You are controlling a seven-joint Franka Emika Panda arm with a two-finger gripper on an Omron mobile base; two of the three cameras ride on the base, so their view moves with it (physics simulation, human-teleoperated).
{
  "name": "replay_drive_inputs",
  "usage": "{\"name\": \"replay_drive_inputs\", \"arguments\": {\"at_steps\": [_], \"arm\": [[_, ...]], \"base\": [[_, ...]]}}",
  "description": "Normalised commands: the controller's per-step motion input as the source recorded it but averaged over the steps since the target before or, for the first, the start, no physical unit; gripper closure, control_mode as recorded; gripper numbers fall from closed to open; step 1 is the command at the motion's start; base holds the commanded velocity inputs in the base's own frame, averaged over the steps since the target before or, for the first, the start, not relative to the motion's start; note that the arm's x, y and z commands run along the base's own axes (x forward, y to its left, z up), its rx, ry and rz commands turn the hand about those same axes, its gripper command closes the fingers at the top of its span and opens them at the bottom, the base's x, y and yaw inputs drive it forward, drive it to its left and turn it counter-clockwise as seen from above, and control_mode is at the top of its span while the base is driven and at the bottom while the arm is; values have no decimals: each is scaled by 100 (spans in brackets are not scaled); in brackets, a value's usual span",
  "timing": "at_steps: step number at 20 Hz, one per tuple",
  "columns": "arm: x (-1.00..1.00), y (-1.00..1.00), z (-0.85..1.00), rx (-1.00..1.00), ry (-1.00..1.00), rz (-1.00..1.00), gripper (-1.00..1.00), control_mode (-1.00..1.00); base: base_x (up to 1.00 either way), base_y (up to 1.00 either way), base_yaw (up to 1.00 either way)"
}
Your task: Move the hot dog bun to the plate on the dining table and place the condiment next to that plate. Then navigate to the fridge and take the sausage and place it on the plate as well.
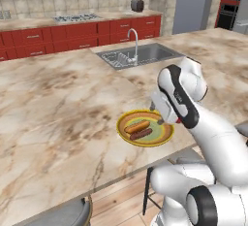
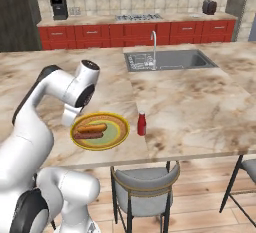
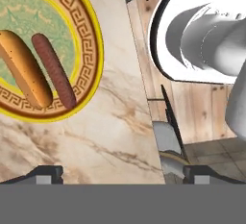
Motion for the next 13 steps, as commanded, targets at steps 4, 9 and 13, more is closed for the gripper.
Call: {"name": "replay_drive_inputs", "arguments": {"at_steps": [4, 9, 13], "arm": [[-75, 0, 43, -1, -16, -6, -100, -100], [-78, 0, 46, -4, -23, -3, -100, -100], [-61, 0, 66, -9, -25, 0, -100, -100]], "base": [[0, 0, 0], [0, 0, 0], [0, 0, 0]]}}
